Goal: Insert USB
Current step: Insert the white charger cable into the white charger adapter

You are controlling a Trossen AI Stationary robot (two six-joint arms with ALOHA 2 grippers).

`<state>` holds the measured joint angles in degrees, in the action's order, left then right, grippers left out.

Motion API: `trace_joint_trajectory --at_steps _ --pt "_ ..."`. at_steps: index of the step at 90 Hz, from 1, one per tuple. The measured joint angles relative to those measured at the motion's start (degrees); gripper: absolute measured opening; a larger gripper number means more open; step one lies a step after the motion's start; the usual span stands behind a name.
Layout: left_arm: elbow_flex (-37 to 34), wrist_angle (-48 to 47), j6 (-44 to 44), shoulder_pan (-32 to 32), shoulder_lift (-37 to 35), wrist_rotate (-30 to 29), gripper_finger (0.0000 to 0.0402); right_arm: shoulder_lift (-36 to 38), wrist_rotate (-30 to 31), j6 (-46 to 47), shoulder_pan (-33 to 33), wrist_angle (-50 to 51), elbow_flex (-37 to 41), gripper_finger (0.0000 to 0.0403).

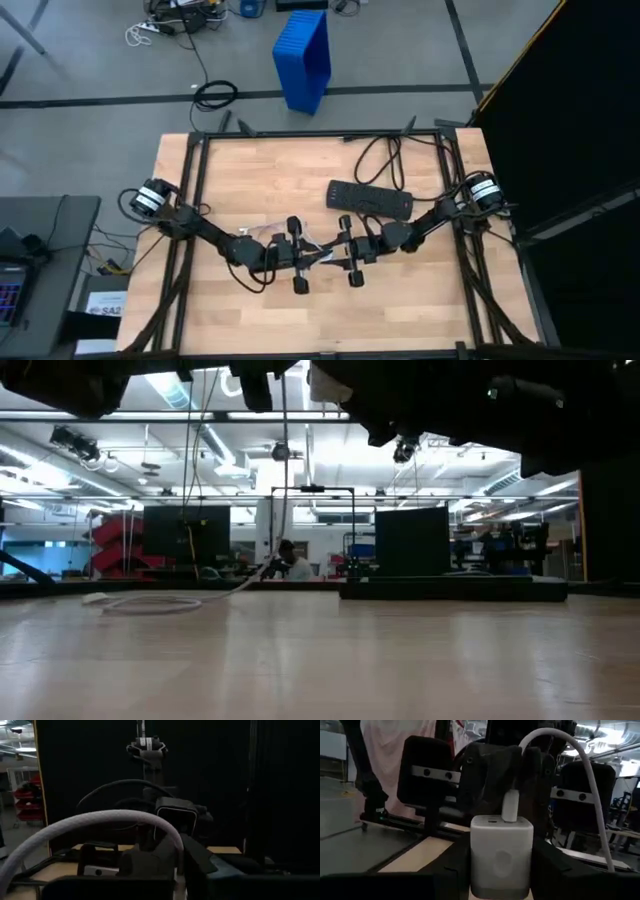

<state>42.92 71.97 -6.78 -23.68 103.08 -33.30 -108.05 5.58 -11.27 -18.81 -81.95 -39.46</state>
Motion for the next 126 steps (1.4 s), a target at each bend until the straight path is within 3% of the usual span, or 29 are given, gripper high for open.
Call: trace_joint_trajectory --at_steps 24,56,70,92,109,126 --pt "-0.2 -7.9 1.5 0.0 -1.0 -0.5 0.0 0.0 0.8 -0.3 0.0 4.2 0.6 0.0114" --pt "-0.3 -5.5 1.5 0.1 -0.9 -0.9 0.0007 0.0 1.5 -0.3 0.4 3.6 0.6 0.0114" --pt "-0.5 -3.6 0.7 0.2 -0.8 -2.4 0.0046 0.2 3.3 -0.4 0.8 2.9 0.6 0.0114" --pt "-0.6 -1.5 -1.9 -0.5 -1.1 -3.4 0.0143 0.3 2.9 -0.6 0.9 4.2 0.6 0.0114" --pt "-0.6 -1.9 -6.5 -3.1 -3.2 -10.1 0.02 0.6 3.5 0.3 1.1 2.6 0.7 0.0114" --pt "-0.7 -2.0 -14.8 -6.9 -4.9 -20.9 0.0224 0.8 3.7 1.2 1.8 2.2 0.7 0.0114"
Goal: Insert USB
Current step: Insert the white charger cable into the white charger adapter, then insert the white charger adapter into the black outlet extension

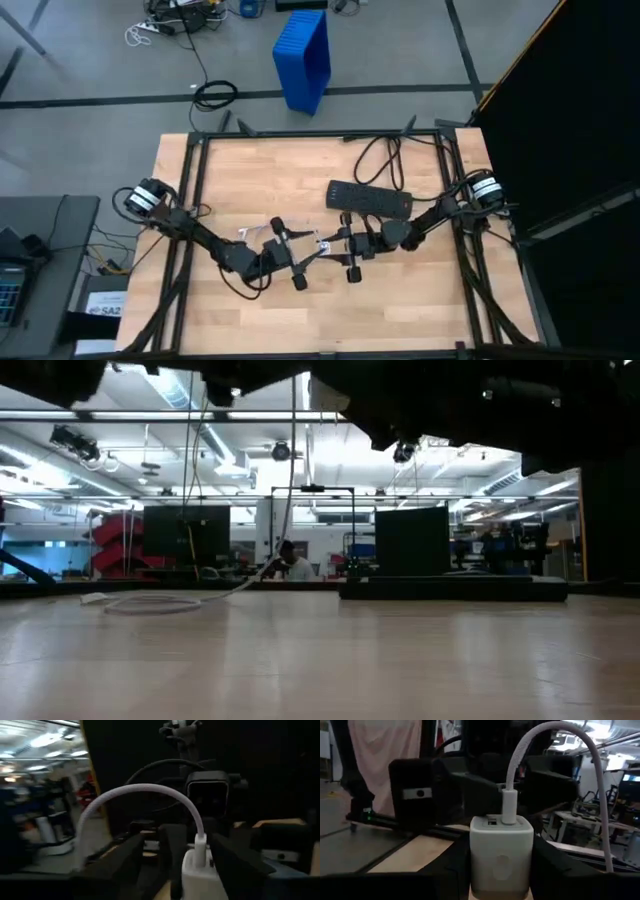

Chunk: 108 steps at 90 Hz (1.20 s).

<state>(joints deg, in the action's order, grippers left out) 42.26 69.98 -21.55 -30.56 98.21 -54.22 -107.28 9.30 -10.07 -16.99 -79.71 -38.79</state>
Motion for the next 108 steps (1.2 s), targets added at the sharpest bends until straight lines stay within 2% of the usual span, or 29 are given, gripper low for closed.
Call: trace_joint_trajectory --at_steps 12,28,43,48,54,68,72,84,96,108 --pt "0.0 1.2 -3.1 -2.0 0.0 -4.9 0.0225 0.0 0.3 0.4 0.3 0.2 0.1 0.0114" --pt "0.0 1.5 -3.8 -2.9 -0.1 -6.1 0.0225 0.3 0.6 3.0 2.2 1.2 0.2 0.0114" --pt "0.1 1.3 -3.5 -3.2 -0.2 -6.0 0.0225 7.2 0.6 5.6 7.0 12.9 3.2 0.0114" --pt "0.1 1.2 -3.4 -3.1 -0.2 -6.0 0.0225 10.3 0.8 6.2 9.1 14.0 5.9 0.0114" --pt "0.2 1.2 -3.1 -3.2 -0.2 -5.8 0.0224 13.7 0.8 5.7 11.1 10.2 10.1 0.0114" --pt "0.2 0.8 -1.8 -3.2 -0.2 -4.9 0.0216 18.2 0.6 7.5 16.9 -9.4 23.7 0.0114" --pt "0.2 0.7 -1.7 -3.1 -0.2 -4.7 0.0213 19.4 1.0 8.9 18.7 -8.9 26.7 0.0114" --pt "0.3 0.3 0.5 -1.9 -0.2 -2.1 0.0205 19.1 1.2 12.7 22.5 -8.8 32.1 0.0114" --pt "0.3 -4.5 7.3 1.0 -0.2 0.1 0.0203 18.4 1.2 13.4 23.5 -9.2 32.5 0.0114" --pt "0.3 -15.6 17.3 7.4 -0.2 8.9 0.0204 18.4 -0.3 13.3 22.4 -9.2 32.0 0.0114"
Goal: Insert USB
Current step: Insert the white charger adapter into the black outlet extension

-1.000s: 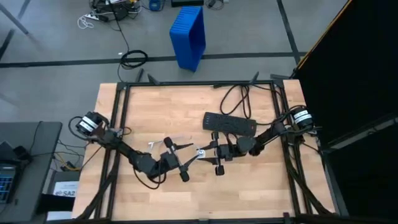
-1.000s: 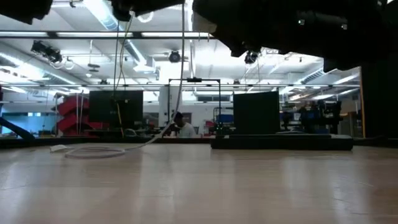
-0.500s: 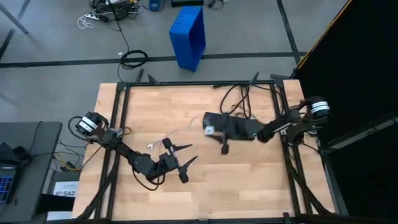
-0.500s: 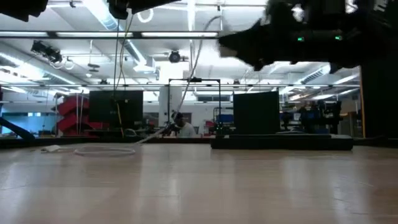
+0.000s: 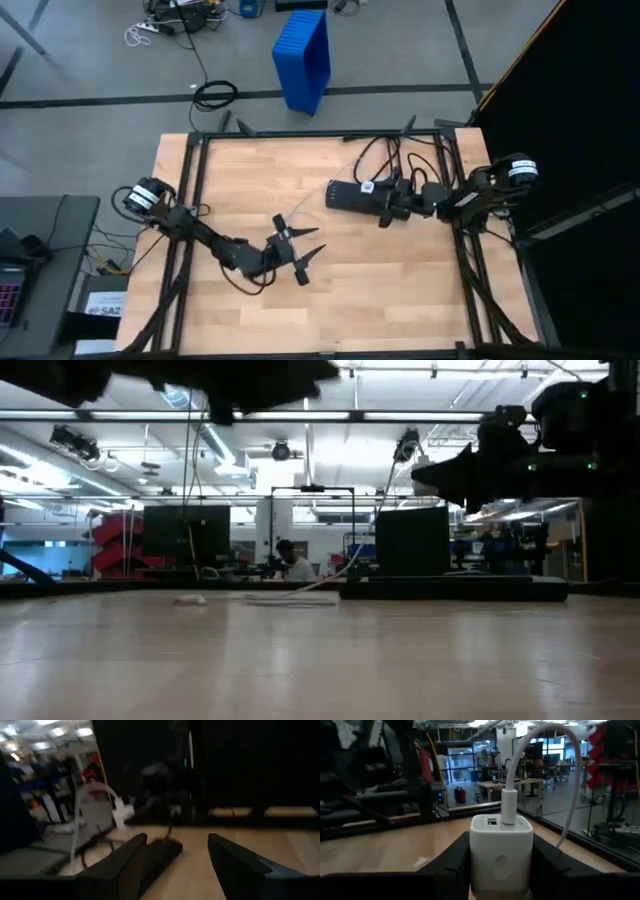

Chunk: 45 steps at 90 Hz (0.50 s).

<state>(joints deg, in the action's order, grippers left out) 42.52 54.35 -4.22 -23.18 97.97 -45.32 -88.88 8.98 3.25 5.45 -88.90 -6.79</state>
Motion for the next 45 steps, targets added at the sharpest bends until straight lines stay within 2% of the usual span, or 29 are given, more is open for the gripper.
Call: trace_joint_trajectory --at_steps 9,20,36,45 --pt "0.5 -7.7 5.9 6.9 0.0 10.6 0.0204 0.0 -0.7 -0.3 -1.1 0.0 -0.3 0.0114" --pt "4.3 -17.4 5.9 14.4 0.0 18.4 0.0205 0.0 -0.6 -1.8 -2.0 0.1 -0.3 0.0114" --pt "16.6 -37.5 3.1 22.3 1.5 29.5 0.0227 0.0 -1.0 -2.8 -2.0 0.2 -0.3 0.0114" --pt "23.6 -49.5 -0.3 24.6 4.1 32.4 0.025 0.0 -1.1 -3.5 -2.0 0.0 -0.3 0.0114"
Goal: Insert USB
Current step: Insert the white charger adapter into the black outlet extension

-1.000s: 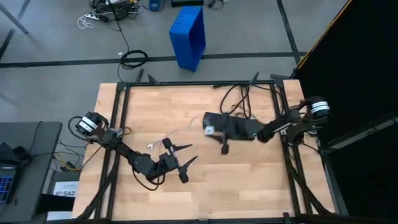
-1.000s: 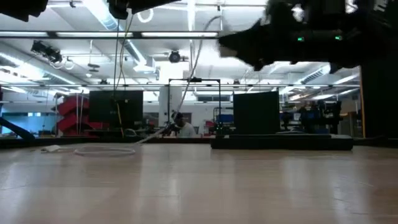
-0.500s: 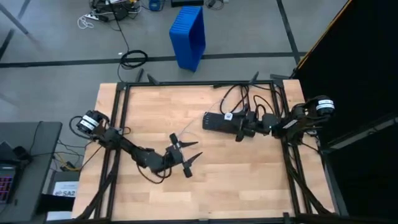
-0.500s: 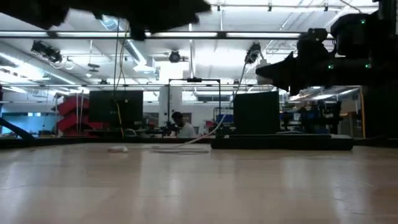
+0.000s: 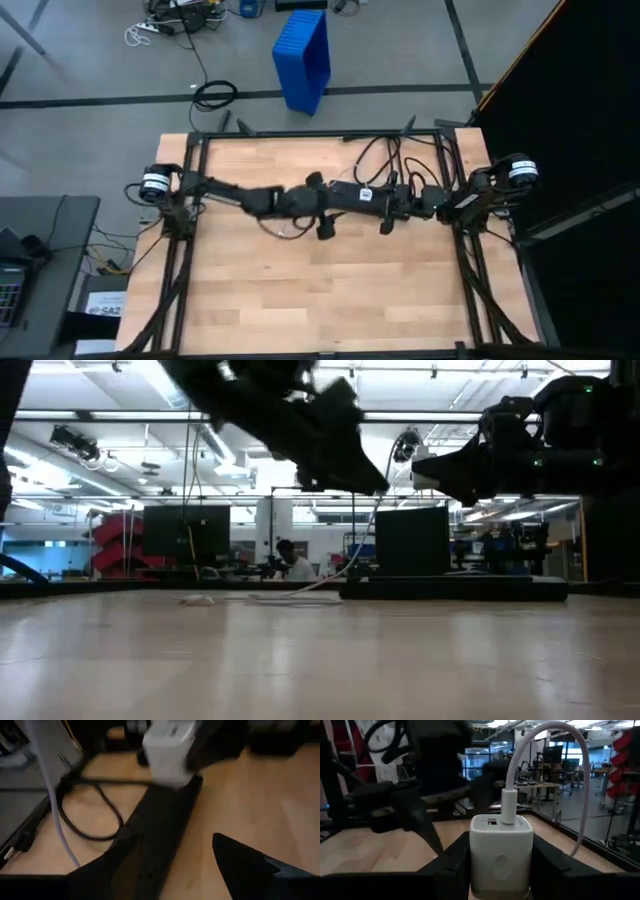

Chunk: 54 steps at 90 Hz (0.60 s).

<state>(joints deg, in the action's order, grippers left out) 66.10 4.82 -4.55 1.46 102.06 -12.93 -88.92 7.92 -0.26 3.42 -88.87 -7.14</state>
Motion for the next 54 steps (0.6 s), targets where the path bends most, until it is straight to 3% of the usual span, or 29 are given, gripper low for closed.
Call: trace_joint_trajectory --at_steps 10,24,42,54 --pt "5.4 -9.0 -3.8 1.4 2.8 0.3 0.0282 0.0 0.0 -1.1 0.1 0.0 0.0 0.0114" --pt "9.9 -13.8 -6.5 3.9 7.1 -0.4 0.0311 0.0 0.0 -2.4 0.1 0.0 -0.1 0.0114" --pt "11.6 -10.3 -13.7 6.7 12.4 -7.0 0.0312 0.0 0.0 -4.9 0.2 0.0 -0.8 0.0114" --pt "13.5 -11.2 -16.4 8.6 15.5 -5.0 0.0308 0.1 -0.2 -6.6 0.2 0.0 -1.8 0.0114"
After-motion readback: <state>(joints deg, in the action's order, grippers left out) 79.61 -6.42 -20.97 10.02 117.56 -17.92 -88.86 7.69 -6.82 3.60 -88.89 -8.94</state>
